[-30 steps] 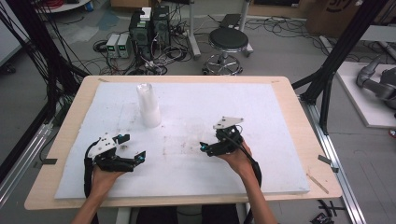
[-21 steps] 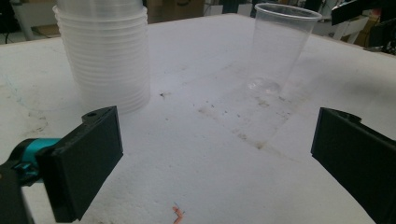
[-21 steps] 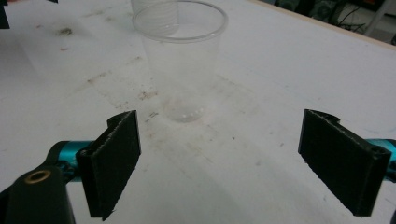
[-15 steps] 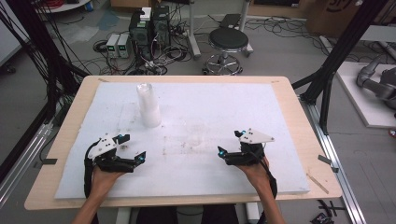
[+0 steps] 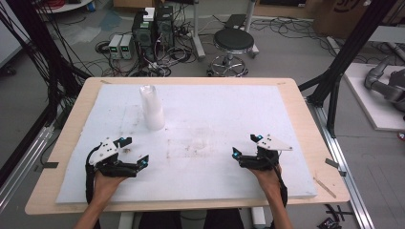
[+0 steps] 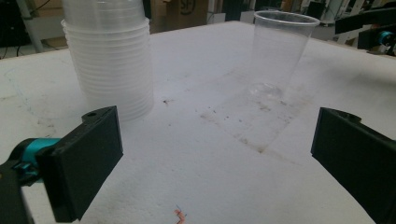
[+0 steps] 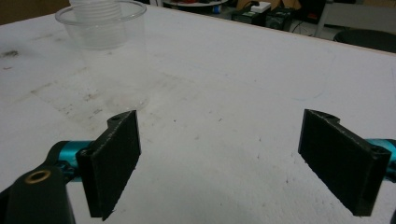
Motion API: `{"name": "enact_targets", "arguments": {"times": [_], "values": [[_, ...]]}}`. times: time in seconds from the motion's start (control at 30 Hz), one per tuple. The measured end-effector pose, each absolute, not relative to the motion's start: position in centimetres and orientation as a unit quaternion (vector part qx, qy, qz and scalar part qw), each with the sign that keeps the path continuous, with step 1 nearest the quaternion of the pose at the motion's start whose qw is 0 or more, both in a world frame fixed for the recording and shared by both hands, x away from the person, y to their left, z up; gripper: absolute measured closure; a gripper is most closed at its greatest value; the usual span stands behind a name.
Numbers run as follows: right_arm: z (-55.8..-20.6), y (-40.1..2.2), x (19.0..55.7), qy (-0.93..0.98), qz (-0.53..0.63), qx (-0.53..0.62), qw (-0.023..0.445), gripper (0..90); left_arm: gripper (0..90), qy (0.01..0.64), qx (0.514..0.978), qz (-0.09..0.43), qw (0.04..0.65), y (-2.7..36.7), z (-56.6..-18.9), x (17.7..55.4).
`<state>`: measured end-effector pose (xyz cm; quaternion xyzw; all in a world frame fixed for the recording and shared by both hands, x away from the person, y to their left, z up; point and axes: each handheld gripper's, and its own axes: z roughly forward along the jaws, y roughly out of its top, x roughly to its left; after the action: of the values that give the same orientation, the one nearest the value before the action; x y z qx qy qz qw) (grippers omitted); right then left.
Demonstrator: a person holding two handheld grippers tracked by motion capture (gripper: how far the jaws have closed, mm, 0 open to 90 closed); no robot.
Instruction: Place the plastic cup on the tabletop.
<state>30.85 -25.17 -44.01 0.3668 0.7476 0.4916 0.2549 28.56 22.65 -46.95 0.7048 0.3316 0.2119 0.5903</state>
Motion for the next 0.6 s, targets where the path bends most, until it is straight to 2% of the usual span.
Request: {"name": "enact_targets", "arguments": {"times": [0.6], "values": [[-45.3, -25.5, 30.9, 0.758, 0.479, 0.371, 0.243, 13.2, 2.0, 0.335, 0.702, 0.216, 0.59, 22.7, -47.0, 28.5]]}}
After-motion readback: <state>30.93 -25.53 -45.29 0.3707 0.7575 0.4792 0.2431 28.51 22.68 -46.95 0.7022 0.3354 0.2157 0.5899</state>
